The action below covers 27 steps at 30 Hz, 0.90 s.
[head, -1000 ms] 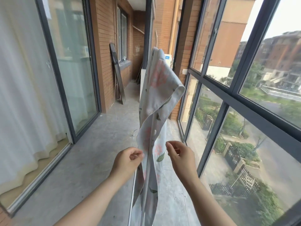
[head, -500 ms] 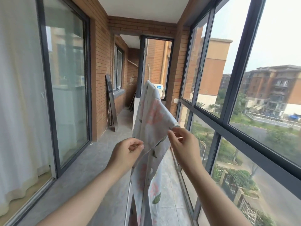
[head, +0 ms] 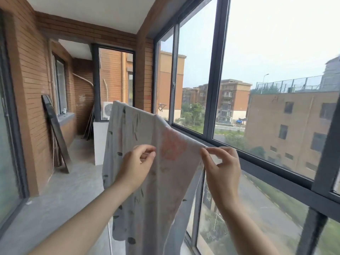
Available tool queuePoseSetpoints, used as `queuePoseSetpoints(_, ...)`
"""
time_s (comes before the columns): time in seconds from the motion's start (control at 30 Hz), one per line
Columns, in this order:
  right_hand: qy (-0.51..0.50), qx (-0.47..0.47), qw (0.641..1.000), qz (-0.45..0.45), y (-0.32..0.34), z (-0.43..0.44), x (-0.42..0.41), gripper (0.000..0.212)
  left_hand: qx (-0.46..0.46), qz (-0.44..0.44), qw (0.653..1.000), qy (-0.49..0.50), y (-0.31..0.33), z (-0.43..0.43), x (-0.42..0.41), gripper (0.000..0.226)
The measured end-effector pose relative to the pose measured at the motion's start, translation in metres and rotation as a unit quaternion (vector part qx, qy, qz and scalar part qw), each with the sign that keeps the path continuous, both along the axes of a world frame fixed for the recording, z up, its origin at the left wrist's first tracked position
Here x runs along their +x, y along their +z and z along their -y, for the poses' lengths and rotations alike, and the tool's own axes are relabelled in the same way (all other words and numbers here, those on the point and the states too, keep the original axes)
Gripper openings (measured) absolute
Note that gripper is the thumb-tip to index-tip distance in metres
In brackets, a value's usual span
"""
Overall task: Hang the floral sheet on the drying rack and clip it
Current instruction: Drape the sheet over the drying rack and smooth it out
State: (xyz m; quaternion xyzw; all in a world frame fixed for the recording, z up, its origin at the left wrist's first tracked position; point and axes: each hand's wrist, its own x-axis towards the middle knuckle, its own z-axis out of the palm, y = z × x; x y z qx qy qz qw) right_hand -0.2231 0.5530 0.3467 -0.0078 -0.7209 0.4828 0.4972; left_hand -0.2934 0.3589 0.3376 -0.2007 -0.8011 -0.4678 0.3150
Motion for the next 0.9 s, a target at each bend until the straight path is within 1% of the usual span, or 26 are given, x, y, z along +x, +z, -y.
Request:
queuePoseSetpoints(0.07,-0.008,0.019,1.000,-0.018,0.007,-0.002,0.002,0.013,-0.003,-0.015,1.000,-0.017,0.010,-0.003,-0.007,0.017)
queuePoseSetpoints(0.13,-0.007,0.029,0.999,-0.024,0.016,-0.001,0.003,0.009,-0.015,-0.031,0.999,-0.029,0.018,-0.004,-0.011,0.019)
queuePoseSetpoints(0.23,-0.030,0.052,0.998,-0.030,0.028,0.001,0.004,0.014,-0.037,-0.045,0.997,-0.044,0.026,-0.006,-0.018,0.020)
queuePoseSetpoints(0.33,-0.056,0.047,0.996,-0.047,0.034,0.005,0.001,0.017,-0.056,-0.068,0.995,-0.048,0.032,-0.003,-0.028,0.021)
queuePoseSetpoints(0.43,-0.079,0.034,0.995,-0.049,0.038,0.012,-0.002,0.016,-0.052,-0.099,0.992,-0.061,0.046,0.001,-0.042,0.024)
queuePoseSetpoints(0.5,-0.096,0.031,0.994,-0.047,0.042,0.017,-0.003,0.017,-0.080,-0.125,0.987,-0.056,0.053,0.003,-0.058,0.028)
queuePoseSetpoints(0.6,-0.115,0.015,0.993,-0.039,0.045,0.026,-0.009,0.015,-0.152,-0.156,0.975,-0.048,0.056,0.002,-0.088,0.038)
queuePoseSetpoints(0.67,-0.136,-0.003,0.990,-0.040,0.044,0.033,-0.013,0.013,-0.175,-0.171,0.966,-0.086,0.058,0.001,-0.106,0.040)
queuePoseSetpoints(0.8,-0.217,-0.019,0.973,-0.078,0.040,0.053,-0.009,0.006,-0.174,-0.122,0.960,-0.184,0.071,0.011,-0.137,0.043)
queuePoseSetpoints(0.9,-0.273,-0.018,0.957,-0.096,0.040,0.069,-0.003,0.004,-0.171,-0.125,0.948,-0.239,0.082,0.020,-0.155,0.035)
